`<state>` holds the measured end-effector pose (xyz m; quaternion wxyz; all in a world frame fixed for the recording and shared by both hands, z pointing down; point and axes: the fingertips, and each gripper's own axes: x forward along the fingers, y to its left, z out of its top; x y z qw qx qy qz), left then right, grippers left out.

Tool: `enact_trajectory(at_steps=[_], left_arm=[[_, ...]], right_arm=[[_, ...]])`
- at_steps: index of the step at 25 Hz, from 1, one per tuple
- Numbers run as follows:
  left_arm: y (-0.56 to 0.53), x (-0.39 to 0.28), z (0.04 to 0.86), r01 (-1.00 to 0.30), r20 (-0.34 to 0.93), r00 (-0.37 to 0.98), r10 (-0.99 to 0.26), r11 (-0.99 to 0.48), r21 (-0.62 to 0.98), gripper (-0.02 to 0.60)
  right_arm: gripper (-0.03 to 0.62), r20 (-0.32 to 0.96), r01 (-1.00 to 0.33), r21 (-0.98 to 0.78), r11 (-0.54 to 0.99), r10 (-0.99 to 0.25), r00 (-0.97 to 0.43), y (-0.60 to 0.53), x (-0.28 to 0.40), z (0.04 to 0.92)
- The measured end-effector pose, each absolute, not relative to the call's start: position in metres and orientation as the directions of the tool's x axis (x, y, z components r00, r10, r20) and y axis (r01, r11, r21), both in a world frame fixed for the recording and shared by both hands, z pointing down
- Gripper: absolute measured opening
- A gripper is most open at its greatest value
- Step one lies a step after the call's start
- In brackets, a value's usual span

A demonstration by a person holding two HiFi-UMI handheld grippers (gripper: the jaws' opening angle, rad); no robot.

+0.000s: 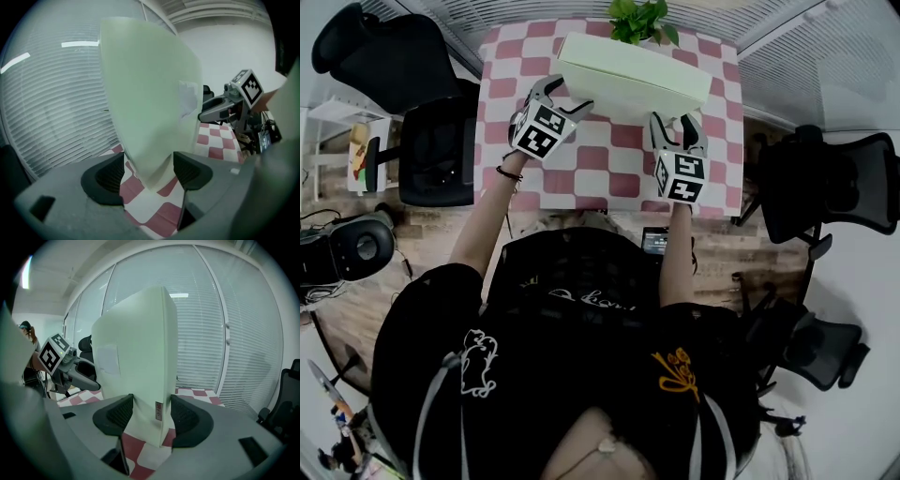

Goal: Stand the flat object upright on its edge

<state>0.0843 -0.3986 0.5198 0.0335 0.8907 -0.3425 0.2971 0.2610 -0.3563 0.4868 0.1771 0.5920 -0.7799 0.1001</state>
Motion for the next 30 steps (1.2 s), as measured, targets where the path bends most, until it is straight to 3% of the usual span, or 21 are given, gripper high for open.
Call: enact_trajectory(at_steps=[27, 30], left_arm=[[-0.328, 0.044, 0.507, -0.650, 0.504, 0.674, -0.540, -0.758, 0.058, 0.324], [-0.323, 0.041, 0.504, -0.648, 0.495, 0.680, -0.541, -0.759, 0.060, 0.295]], right_arm=[[0.252, 0.430, -0.975, 0.073, 0.212, -0.888, -0.161, -0.348, 0.261, 0.487], [0.252, 0.429, -0.976, 0.072, 0.206, -0.890, -0.156, -0.338, 0.255, 0.483]])
